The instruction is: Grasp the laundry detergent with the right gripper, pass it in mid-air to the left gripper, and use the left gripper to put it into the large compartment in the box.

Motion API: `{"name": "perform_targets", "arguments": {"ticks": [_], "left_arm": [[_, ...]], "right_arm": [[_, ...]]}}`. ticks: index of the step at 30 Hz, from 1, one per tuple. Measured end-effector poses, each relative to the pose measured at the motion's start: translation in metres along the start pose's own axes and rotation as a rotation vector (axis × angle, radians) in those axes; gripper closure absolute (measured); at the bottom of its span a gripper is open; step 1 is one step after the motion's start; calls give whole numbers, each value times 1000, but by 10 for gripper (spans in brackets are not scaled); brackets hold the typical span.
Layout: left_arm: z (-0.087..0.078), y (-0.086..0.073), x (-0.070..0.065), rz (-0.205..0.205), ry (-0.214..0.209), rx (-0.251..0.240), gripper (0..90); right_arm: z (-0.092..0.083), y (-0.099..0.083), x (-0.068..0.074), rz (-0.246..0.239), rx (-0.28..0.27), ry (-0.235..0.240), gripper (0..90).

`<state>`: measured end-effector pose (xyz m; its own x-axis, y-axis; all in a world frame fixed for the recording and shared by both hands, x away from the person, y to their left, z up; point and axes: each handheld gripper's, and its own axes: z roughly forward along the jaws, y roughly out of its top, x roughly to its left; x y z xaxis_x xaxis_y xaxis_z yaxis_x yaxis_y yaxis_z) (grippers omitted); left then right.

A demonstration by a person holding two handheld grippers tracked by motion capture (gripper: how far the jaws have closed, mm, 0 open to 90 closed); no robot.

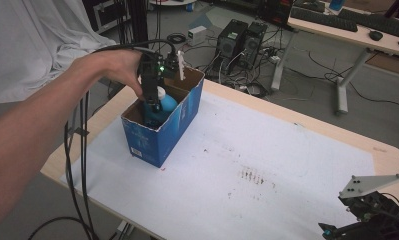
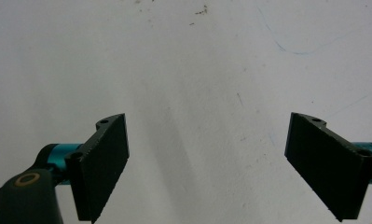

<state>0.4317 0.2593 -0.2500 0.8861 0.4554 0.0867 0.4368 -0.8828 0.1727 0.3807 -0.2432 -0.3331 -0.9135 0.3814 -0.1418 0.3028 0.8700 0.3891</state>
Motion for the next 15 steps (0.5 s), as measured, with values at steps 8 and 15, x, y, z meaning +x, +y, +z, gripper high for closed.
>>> {"name": "perform_targets", "arguments": {"ticks": [8, 15], "left_arm": [[-23, 10, -5, 27, 43, -9, 263], [-39, 36, -20, 101, 64, -29, 240]], "right_arm": [[-2, -1, 0, 5, -1, -3, 130], [-1, 0, 1, 7, 2, -1, 130]]}}
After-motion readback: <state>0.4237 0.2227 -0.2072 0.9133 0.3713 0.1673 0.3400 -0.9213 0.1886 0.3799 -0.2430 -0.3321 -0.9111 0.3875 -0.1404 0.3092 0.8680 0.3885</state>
